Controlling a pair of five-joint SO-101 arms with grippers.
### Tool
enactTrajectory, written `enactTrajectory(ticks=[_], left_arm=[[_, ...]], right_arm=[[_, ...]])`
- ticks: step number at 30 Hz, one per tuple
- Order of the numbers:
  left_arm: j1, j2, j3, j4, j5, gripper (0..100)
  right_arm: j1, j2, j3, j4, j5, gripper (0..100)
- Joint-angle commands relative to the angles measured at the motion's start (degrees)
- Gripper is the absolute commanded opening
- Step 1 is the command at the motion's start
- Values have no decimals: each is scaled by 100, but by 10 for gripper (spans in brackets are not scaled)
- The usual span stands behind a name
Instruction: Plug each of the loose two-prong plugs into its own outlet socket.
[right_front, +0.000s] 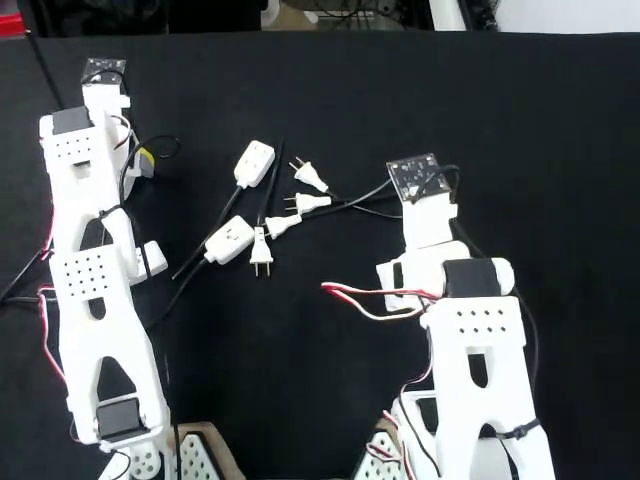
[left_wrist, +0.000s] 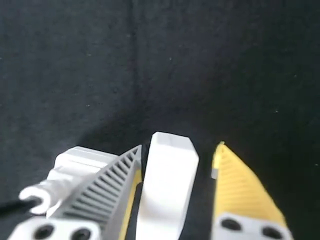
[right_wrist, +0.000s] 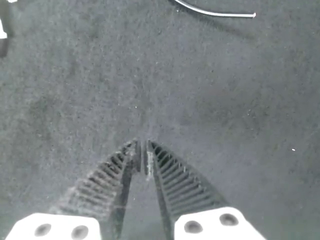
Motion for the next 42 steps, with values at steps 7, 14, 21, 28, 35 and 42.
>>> enactTrajectory(ticks=[7,14,21,28,35,42], left_arm=[[312,-158,-242,554,26,46],[725,-149,-1780,1881,62,29],[796,-756,-1631,1864,229,29],[1103,-2312,664,1864,220,29],[1481,-4237,2870,1846,193,29],[2237,-5556,4690,1829,-18,30]], right_arm=[[-79,13,-40,-44,-35,16],[-70,13,-40,-44,-26,15],[-70,13,-40,-44,-18,15],[-70,13,-40,-44,-18,15],[-70,13,-40,-44,-18,15],[193,4,-40,-70,-18,16]])
